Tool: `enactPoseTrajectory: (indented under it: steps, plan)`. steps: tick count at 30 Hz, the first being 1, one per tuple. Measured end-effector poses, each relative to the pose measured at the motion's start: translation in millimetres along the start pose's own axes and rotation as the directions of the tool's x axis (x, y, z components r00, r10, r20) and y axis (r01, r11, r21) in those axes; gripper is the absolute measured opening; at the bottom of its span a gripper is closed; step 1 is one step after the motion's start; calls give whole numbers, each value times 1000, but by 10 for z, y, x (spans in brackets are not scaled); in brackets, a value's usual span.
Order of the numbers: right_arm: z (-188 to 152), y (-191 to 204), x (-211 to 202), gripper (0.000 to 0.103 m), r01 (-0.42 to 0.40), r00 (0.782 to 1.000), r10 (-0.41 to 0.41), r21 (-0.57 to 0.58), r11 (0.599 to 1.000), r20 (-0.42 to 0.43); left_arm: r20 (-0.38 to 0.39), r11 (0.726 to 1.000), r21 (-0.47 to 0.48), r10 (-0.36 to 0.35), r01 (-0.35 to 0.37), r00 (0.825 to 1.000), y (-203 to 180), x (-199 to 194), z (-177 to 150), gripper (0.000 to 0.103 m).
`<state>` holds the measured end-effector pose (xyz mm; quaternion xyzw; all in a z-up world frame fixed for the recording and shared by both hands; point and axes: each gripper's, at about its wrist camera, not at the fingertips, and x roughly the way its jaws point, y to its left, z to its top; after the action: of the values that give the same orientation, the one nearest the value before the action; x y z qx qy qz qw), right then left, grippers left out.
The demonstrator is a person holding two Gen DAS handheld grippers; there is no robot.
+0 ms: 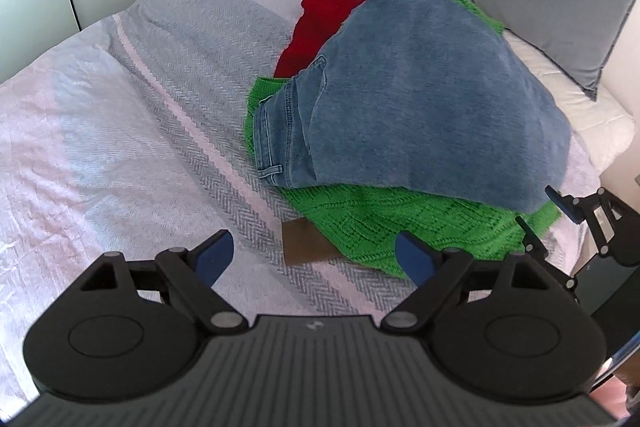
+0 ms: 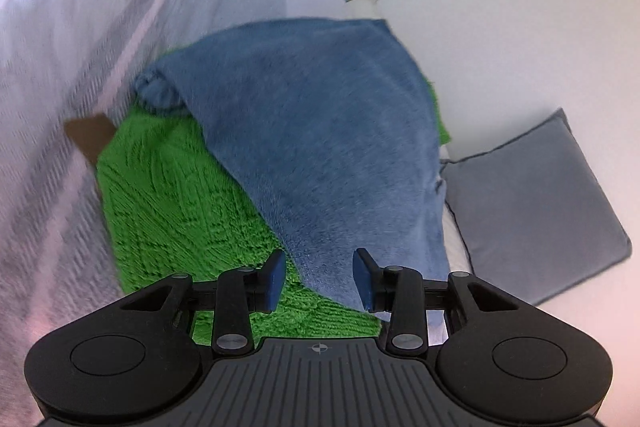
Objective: Fold clothes
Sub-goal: 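Grasp the blue jeans on top of the pile with the right gripper, then lift the jeans off the pile and drop them on the open bed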
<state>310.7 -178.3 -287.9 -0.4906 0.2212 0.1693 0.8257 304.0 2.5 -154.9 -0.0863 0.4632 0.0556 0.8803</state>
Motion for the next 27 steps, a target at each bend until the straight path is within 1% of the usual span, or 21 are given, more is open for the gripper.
enactPoseTrajectory:
  steps: [1,2,4,7,8,9,10,11,12,14,15,16,18,20,22,24,26,27]
  plan:
    - [-10,-23,28,13,-6,1000,6,-1,1000,11,-2,1000,-3,4,-4,1000,4,31,23,86]
    - [-2,-77,10,12,-13,1000,13,24,1000,28,-4,1000,-7,7,-7,1000,7,58,45,86]
    - [6,-210,-58,8,-6,998,0,86,996,67,-3,1000,-16,11,-12,1000,26,87,72,86]
    - [13,-329,-102,7,49,992,-63,120,992,110,-9,999,-40,28,-29,1000,83,123,94,86]
    - [20,-340,-80,9,59,991,-72,111,992,111,-11,998,-49,33,-34,999,109,127,91,86]
    - [33,-312,-16,16,63,993,-70,76,995,94,-13,998,-57,36,-37,999,132,126,88,86]
    - [44,-273,50,16,66,994,-69,36,997,81,-14,997,-64,38,-39,999,151,124,87,85]
    - [64,-277,83,13,61,995,-63,29,998,83,-14,997,-71,41,-42,999,170,112,85,85]
    - [89,-305,101,5,50,995,-53,38,998,89,-11,996,-76,42,-43,999,185,89,82,85]
    - [173,-487,64,4,58,990,-71,112,992,118,2,995,-86,48,-47,999,232,14,69,85]
    - [226,-605,18,3,79,985,-100,145,986,144,11,994,-93,53,-52,999,271,-34,55,85]
    - [283,-729,-38,3,108,975,-137,172,979,173,19,993,-100,58,-56,998,310,-82,41,85]
    - [472,-988,-131,3,145,953,-189,191,971,237,30,989,-128,80,-75,996,429,-181,-3,85]
    - [678,-1249,-219,3,178,924,-235,205,963,301,41,983,-158,100,-92,994,551,-279,-47,85]
    - [899,-1474,-302,2,209,890,-275,211,955,363,55,977,-186,115,-103,992,664,-392,-98,85]
    - [1150,-1601,-380,2,241,855,-307,202,949,419,74,970,-215,129,-110,989,771,-533,-161,85]
    - [1396,-1683,-511,2,268,813,-340,215,939,473,97,962,-246,146,-118,985,890,-700,-250,85]
    - [1553,-1728,-591,2,281,788,-355,220,934,503,105,957,-262,155,-123,982,949,-773,-293,85]
